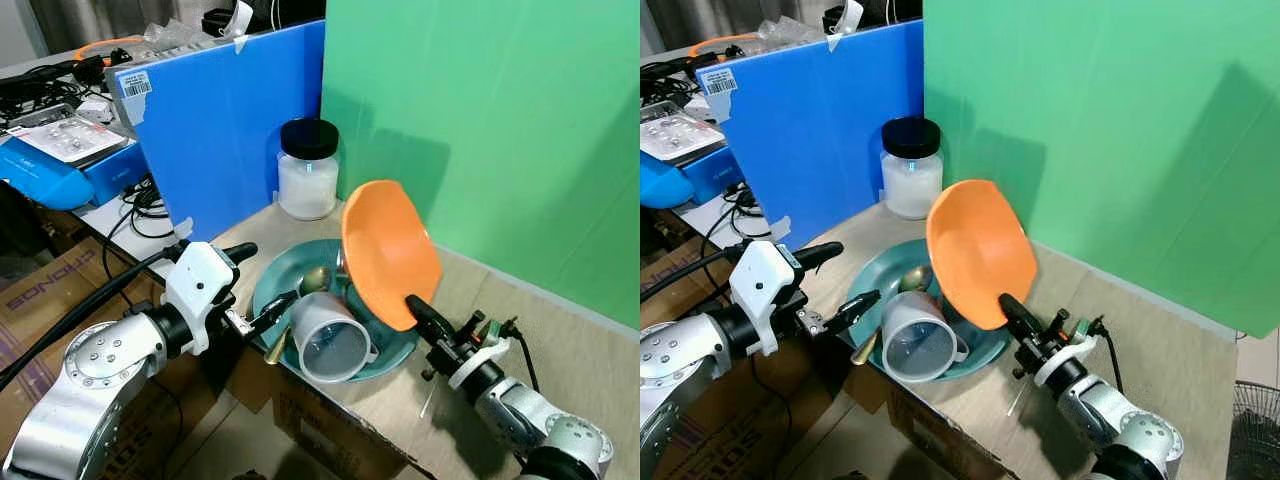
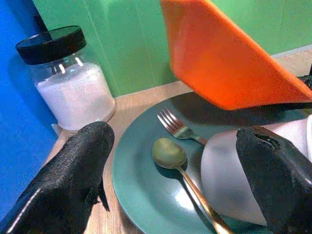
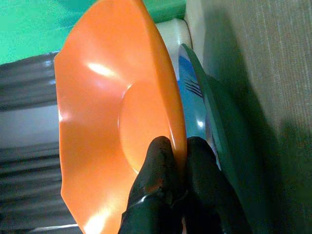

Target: Setting the table

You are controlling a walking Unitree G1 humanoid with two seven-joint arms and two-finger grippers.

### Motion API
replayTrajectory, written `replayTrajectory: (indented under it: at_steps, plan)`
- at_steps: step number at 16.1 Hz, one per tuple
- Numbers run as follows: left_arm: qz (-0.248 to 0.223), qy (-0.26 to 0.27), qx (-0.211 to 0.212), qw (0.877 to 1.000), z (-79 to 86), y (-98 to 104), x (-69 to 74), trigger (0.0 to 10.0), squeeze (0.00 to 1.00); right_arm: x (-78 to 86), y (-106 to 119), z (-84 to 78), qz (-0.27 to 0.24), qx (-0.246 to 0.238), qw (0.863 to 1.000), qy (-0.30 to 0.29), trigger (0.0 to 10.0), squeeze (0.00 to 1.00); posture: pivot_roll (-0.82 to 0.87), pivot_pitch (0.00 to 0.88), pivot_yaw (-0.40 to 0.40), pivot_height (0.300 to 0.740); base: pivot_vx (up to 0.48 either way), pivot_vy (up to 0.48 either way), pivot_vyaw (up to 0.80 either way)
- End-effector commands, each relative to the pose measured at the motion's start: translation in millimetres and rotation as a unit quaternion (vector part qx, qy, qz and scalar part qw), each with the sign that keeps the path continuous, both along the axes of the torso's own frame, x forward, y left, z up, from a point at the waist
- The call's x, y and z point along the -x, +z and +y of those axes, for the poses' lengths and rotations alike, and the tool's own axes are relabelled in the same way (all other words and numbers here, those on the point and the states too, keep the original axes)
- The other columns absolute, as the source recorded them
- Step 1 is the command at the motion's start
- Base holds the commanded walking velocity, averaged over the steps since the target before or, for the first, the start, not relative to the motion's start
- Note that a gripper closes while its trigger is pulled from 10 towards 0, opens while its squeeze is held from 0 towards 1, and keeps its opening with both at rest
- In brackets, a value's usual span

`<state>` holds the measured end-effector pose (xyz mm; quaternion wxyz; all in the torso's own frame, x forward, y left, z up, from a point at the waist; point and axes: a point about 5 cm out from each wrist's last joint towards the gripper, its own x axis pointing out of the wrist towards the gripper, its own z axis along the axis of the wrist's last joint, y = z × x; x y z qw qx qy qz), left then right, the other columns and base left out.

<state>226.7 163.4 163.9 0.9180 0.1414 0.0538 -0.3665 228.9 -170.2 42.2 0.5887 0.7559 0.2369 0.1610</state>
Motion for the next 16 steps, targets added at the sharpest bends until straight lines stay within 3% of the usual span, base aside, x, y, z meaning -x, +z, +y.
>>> replayTrajectory:
  at_steps: [1,11,12,16]
  plan:
    - [-0.007,0.002,-0.004,1.0,1.0,2.0,-1.3,10.0,0.0,-70.5,122.7,141.0,-0.025,0.237,0.936,0.259,0.0,0.0,0.16,0.0,0.0,0.74,0.0,0.0,0.0]
    - [-0.007,0.002,-0.004,1.0,1.0,2.0,-1.3,10.0,0.0,-70.5,122.7,141.0,-0.025,0.237,0.936,0.259,0.0,0.0,0.16,0.0,0.0,0.74,0.0,0.0,0.0]
    - [-0.02,0.007,0.004,1.0,0.8,6.9,-8.0,10.0,0.0,-84.3,145.3,106.2,-0.119,0.275,0.941,0.155,10.0,1.0,0.14,0.0,0.054,0.74,0.0,0.0,0.0]
    - [-0.02,0.007,0.004,1.0,0.8,6.9,-8.0,10.0,0.0,-84.3,145.3,106.2,-0.119,0.275,0.941,0.155,10.0,1.0,0.14,0.0,0.054,0.74,0.0,0.0,0.0]
